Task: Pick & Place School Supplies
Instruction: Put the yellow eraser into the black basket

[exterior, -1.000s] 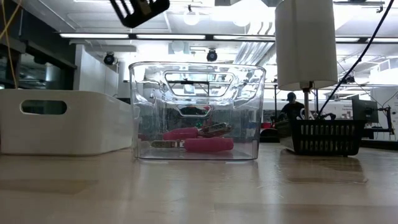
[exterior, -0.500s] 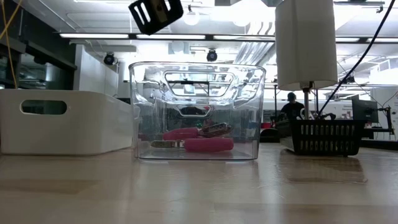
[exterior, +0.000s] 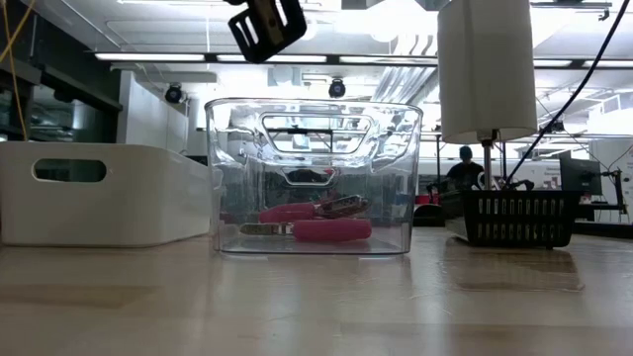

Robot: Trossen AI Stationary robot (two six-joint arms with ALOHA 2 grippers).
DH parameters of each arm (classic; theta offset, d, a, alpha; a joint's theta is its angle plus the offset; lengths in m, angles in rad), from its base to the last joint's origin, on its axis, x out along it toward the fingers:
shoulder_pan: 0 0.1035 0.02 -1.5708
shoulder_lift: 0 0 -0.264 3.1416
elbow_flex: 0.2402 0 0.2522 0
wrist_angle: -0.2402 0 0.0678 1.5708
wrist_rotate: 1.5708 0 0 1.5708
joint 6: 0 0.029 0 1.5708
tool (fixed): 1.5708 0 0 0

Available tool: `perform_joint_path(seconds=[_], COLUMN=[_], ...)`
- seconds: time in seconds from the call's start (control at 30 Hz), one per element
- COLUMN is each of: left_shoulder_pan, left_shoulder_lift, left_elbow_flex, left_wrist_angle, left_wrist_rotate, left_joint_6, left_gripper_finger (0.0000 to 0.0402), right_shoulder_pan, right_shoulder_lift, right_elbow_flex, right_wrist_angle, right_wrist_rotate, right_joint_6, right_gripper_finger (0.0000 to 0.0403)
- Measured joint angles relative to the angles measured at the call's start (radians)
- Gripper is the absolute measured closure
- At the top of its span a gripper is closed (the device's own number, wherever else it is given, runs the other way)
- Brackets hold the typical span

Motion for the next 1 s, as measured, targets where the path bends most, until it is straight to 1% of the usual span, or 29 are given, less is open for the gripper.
perform_joint_path(seconds=[0.2, 0.4, 0.53, 0.8, 0.9, 1.0], left_shoulder_pan=[0.009, 0.015, 0.017, 0.017, 0.017, 0.017], left_shoulder_lift=[0.000, 0.000, 0.000, 0.000, 0.000, 0.000], left_elbow_flex=[0.000, 0.000, 0.000, 0.000, 0.000, 0.000], left_wrist_angle=[0.022, 0.020, 0.021, 0.020, 0.023, 0.023], left_wrist_rotate=[0.027, 0.030, 0.029, 0.030, 0.029, 0.029], left_joint_6=[0.022, 0.026, 0.027, 0.027, 0.027, 0.027], left_gripper_finger=[0.0301, 0.0301, 0.0301, 0.0301, 0.0301, 0.0301], right_shoulder_pan=[-0.021, -0.027, -0.027, -0.027, -0.027, -0.027], right_shoulder_lift=[0.000, -0.001, -0.001, -0.001, -0.002, -0.002], right_elbow_flex=[0.000, 0.000, 0.000, 0.000, 0.000, 0.000], right_wrist_angle=[0.000, 0.000, -0.001, -0.001, -0.001, -0.001], right_wrist_rotate=[-0.022, -0.036, -0.060, -0.062, -0.067, -0.074], right_joint_6=[0.005, 0.013, 0.013, 0.011, 0.009, 0.009], right_gripper_finger=[0.0285, 0.0287, 0.0305, 0.0359, 0.0367, 0.0366])
